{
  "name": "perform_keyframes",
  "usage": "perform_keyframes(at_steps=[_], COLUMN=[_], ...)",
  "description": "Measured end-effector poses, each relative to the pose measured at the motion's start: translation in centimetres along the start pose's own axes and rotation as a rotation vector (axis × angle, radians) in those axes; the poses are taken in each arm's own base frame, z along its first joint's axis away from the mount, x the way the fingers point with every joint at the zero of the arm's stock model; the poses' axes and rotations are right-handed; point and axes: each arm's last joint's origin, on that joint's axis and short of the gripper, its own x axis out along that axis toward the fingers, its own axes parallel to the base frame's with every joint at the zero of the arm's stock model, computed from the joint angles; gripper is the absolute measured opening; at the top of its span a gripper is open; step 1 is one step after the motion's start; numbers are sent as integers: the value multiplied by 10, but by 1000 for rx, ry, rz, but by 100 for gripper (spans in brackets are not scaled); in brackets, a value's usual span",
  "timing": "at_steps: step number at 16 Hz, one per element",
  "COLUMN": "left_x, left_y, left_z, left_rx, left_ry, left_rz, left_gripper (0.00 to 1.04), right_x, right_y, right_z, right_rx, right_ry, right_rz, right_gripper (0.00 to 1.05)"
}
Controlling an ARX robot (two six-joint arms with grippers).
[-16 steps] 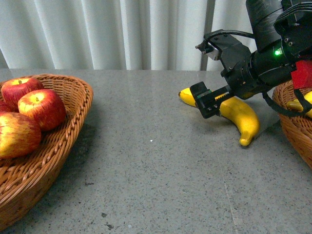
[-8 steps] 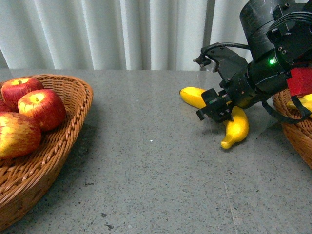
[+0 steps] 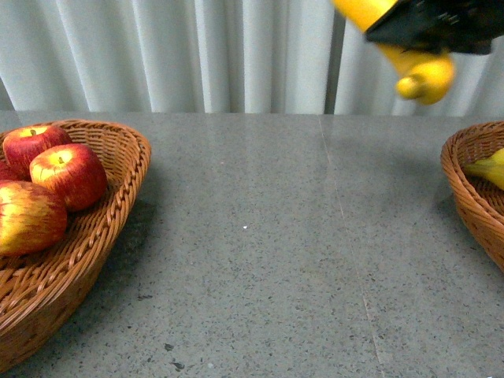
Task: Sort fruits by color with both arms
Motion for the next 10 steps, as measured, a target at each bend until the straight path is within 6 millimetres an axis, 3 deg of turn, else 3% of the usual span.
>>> perform_keyframes(at_steps=[3,6,7,8,10], left_x=[0,0,0,0,0], left_y=[0,0,0,0,0], left_z=[0,0,0,0,0], left_rx=[0,0,0,0,0], left_ry=[0,0,0,0,0], left_rz=[0,0,0,0,0], left_gripper=[98,98,98,98,98], right_x=[-69,-129,-147,-148,-150], right_y=[-37,-53,-62,-61,-56], right_z=[-17,-46,-65,-87,-82], right_rx=[25,-19,-49,-60,-92], right_ry=[-15,25,76,159,137], right_rz=[-142,-228,-275,-260,-250], right_gripper=[38,37,43,69,87])
